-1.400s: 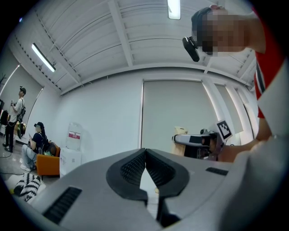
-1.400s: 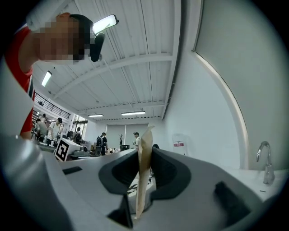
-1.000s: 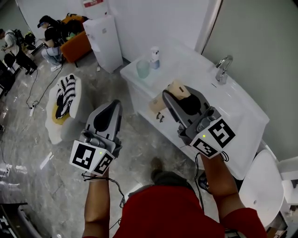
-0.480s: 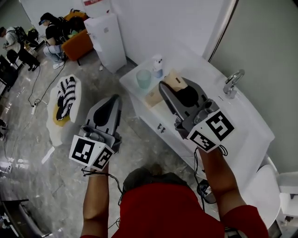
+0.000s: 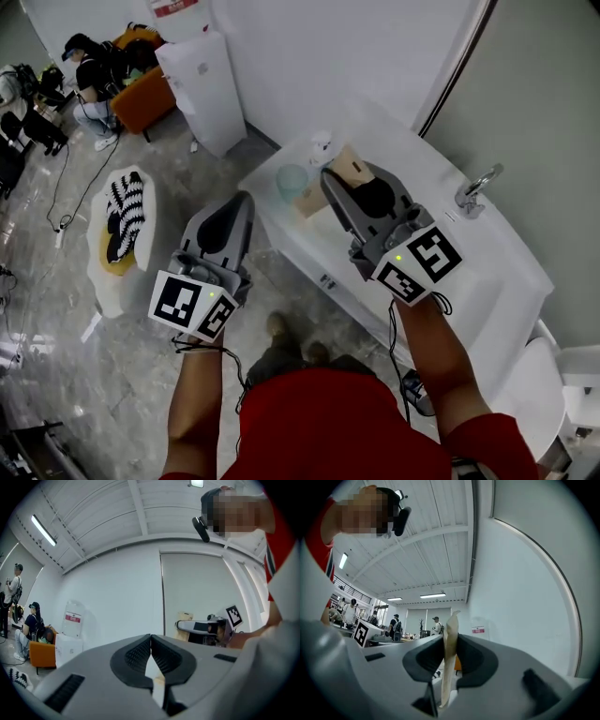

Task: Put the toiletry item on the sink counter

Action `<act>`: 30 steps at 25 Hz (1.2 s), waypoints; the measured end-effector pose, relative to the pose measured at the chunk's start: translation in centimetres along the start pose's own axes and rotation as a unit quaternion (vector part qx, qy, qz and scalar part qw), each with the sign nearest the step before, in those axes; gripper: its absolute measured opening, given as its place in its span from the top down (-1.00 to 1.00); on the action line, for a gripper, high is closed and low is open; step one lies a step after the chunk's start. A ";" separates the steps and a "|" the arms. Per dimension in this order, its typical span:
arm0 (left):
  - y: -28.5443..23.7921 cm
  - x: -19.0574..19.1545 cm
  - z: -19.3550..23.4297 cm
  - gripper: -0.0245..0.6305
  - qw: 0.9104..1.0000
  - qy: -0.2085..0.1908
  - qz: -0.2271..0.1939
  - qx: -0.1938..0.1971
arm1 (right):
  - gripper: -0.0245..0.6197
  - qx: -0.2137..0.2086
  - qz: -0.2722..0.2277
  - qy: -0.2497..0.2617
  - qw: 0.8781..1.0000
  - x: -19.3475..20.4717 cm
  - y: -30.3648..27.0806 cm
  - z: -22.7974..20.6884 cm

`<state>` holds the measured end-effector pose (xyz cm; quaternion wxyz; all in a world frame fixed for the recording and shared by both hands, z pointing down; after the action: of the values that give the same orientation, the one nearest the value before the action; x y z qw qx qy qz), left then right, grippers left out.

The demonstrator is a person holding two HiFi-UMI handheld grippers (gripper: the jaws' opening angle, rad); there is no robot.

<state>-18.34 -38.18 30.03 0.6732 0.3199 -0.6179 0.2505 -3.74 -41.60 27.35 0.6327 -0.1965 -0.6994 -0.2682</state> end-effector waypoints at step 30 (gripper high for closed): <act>-8.2 7.9 11.5 0.86 0.998 0.019 0.021 0.064 | 0.66 0.093 0.076 0.057 0.991 12.1 -11.7 -4.5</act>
<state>-19.21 -52.67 37.19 0.6572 0.3442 -0.5946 0.3098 -8.86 -54.32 38.06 0.7057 -0.1739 -0.6670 -0.1641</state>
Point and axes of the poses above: the fingertips, and each gripper's own axes: y backward along the fingers, z to its left, x out of its underside, the point moved 3 cm from there along y, backward along the fingers, and after that the axes turned 14 degrees about x, right-handed, at the moved point
